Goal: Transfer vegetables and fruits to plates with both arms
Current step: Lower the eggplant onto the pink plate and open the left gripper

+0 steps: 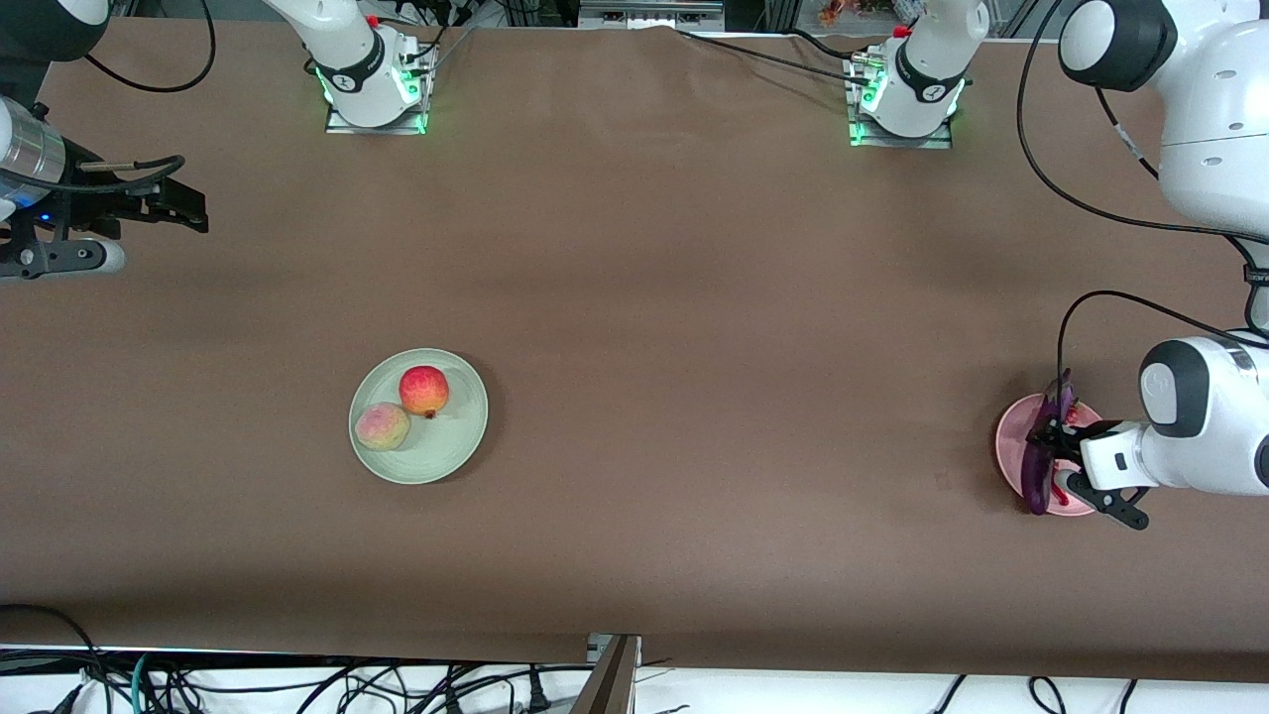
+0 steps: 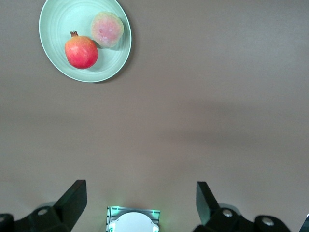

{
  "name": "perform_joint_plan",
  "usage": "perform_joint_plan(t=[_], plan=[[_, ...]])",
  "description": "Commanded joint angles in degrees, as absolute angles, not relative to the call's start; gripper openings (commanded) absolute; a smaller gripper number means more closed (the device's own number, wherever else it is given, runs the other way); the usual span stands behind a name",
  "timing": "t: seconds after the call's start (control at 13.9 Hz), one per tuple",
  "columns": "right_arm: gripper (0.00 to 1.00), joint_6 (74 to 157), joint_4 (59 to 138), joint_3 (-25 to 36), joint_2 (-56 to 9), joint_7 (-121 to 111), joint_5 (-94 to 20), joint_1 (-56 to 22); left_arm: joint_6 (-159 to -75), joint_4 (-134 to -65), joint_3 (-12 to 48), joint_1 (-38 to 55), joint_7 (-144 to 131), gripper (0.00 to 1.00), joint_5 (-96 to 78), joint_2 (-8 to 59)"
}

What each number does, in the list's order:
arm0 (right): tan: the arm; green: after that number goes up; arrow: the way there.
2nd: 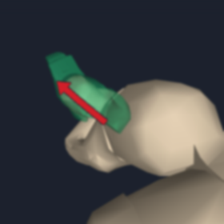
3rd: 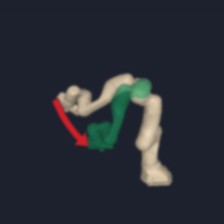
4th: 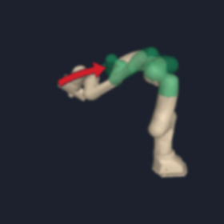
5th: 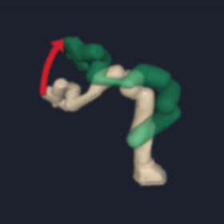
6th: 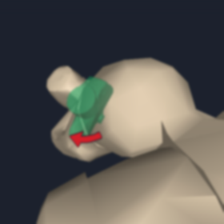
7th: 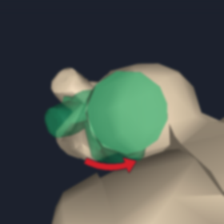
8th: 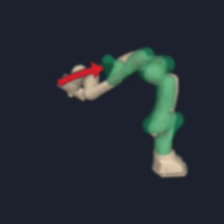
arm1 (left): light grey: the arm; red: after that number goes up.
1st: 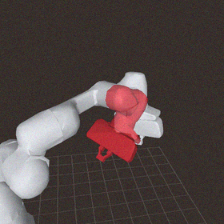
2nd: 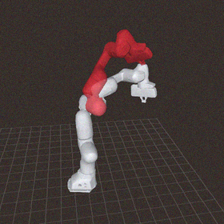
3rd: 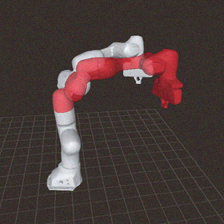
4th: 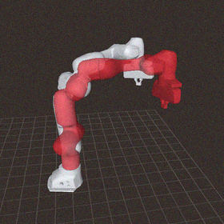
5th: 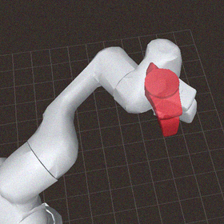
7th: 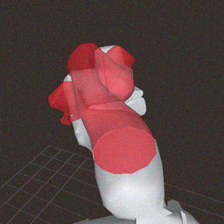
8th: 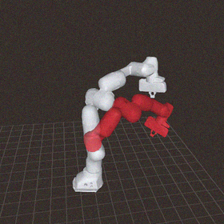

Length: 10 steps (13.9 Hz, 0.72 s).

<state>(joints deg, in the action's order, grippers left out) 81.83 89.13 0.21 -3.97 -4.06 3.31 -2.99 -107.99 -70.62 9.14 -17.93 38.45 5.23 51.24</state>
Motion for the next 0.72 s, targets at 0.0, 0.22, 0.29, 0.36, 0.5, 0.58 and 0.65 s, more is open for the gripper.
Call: perform_joint_plan(t=[0.0, 0.22, 0.29, 0.36, 0.5, 0.58, 0.65], plan=[[1.0, 81.39, 87.71, -0.35, -4.48, -3.08, 2.37, -2.37, -107.49, -70.23, 9.67, -18.28, 38.41, 1.0, 5.98, 50.19], [1.0, 81.65, 87.71, -0.35, -4.48, -3.08, 2.37, -2.46, -104.17, -69.79, 10.11, -18.11, 37.88, 1.0, 5.89, 48.08], [1.0, 81.74, 87.71, -0.35, -4.48, -3.08, 2.37, -2.46, -101.71, -69.7, 10.28, -18.02, 36.4, 1.0, 5.89, 47.03], [1.0, 81.65, 87.71, -0.35, -4.48, -3.08, 2.37, -2.46, -99.08, -69.7, 10.46, -17.93, 33.69, 1.0, 5.37, 45.37], [1.0, 81.74, 87.71, -0.35, -4.48, -3.08, 2.29, -2.46, -94.6, -70.4, 10.81, -16.45, 26.75, 1.0, 5.27, 40.55], [1.0, 81.74, 87.71, -0.44, -4.48, -2.99, 2.29, -2.46, -91.35, -70.57, 11.07, -15.74, 24.11, 1.0, 5.19, 37.39], [1.0, 81.74, 87.71, -0.44, -4.48, -2.99, 2.29, -2.46, -87.75, -70.58, 11.25, -14.69, 20.95, 1.0, 5.19, 34.05]])
